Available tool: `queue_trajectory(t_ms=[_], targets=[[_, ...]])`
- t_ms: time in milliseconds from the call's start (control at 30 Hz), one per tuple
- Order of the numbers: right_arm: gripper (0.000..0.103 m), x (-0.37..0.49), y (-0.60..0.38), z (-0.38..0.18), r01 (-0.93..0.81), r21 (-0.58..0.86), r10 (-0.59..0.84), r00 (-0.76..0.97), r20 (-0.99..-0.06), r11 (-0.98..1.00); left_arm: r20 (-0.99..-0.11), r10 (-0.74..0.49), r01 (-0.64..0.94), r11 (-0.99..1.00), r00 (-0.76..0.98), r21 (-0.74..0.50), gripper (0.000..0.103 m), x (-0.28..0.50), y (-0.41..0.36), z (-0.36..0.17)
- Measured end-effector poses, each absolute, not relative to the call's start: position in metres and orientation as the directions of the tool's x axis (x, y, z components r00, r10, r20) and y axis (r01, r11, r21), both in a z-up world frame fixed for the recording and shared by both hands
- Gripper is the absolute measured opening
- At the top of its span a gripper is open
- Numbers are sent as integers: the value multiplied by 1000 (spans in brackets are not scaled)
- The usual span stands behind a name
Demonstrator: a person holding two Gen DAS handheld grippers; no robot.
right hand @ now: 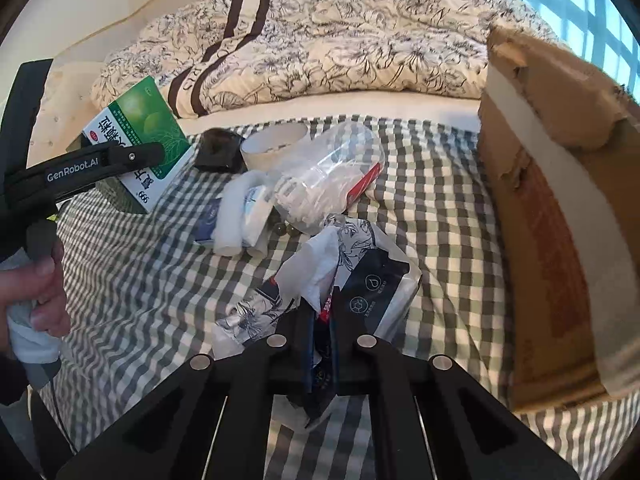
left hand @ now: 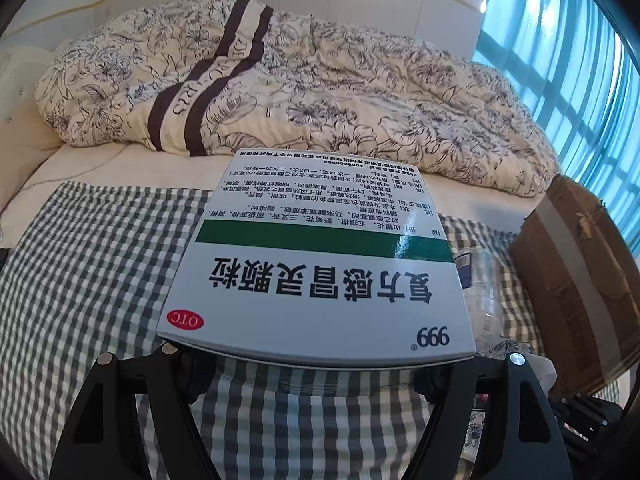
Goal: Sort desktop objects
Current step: 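Lift and carry the medicine box and tissue pack over the cardboard box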
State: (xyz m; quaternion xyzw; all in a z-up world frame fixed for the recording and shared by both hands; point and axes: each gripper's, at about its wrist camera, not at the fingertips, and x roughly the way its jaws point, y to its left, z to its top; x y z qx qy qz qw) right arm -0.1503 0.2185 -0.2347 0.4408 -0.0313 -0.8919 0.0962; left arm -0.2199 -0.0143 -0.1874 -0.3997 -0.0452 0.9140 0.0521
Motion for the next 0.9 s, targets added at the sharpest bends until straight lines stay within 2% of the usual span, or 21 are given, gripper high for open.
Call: queue_trajectory(t_ms=[900], targets=[[4,-65,208,-118,186,119,-219,-746,-629,-975,-591,145,-83,-988,-793,-132,78,-98,-30,-81]])
